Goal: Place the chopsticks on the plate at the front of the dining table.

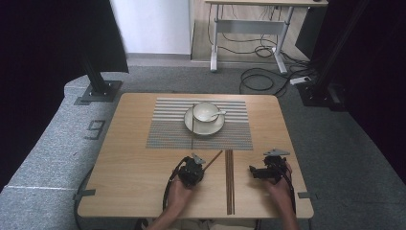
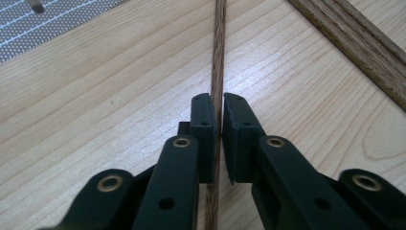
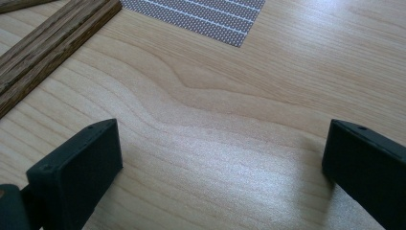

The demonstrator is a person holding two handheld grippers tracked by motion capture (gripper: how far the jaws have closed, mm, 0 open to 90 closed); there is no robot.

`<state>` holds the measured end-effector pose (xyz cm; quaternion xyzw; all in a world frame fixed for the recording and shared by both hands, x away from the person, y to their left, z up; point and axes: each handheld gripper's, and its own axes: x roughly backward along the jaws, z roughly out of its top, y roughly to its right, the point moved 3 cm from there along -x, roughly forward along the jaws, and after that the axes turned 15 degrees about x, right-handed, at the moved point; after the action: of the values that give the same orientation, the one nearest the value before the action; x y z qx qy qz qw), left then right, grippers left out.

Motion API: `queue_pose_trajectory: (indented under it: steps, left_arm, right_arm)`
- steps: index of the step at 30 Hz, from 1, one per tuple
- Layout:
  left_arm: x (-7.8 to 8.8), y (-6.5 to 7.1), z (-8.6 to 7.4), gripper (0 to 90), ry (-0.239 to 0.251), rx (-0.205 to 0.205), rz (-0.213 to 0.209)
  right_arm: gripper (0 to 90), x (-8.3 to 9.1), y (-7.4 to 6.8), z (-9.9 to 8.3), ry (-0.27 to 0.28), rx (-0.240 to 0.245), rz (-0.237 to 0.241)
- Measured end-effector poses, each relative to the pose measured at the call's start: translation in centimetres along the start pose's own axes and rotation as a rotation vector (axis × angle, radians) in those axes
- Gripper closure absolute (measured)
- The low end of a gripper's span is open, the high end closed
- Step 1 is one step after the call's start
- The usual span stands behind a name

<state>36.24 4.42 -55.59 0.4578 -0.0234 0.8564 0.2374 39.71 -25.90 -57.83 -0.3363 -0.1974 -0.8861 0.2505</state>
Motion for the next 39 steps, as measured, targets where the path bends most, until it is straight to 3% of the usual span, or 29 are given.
queue_pose_trajectory:
  steps: [39]
  left_arm:
    - [1.2,-1.6,-0.5,85.2,0.022,0.032,-0.003]
  right_arm:
    - [0.0,0.0,0.0,0.0,0.000,0.001,0.000]
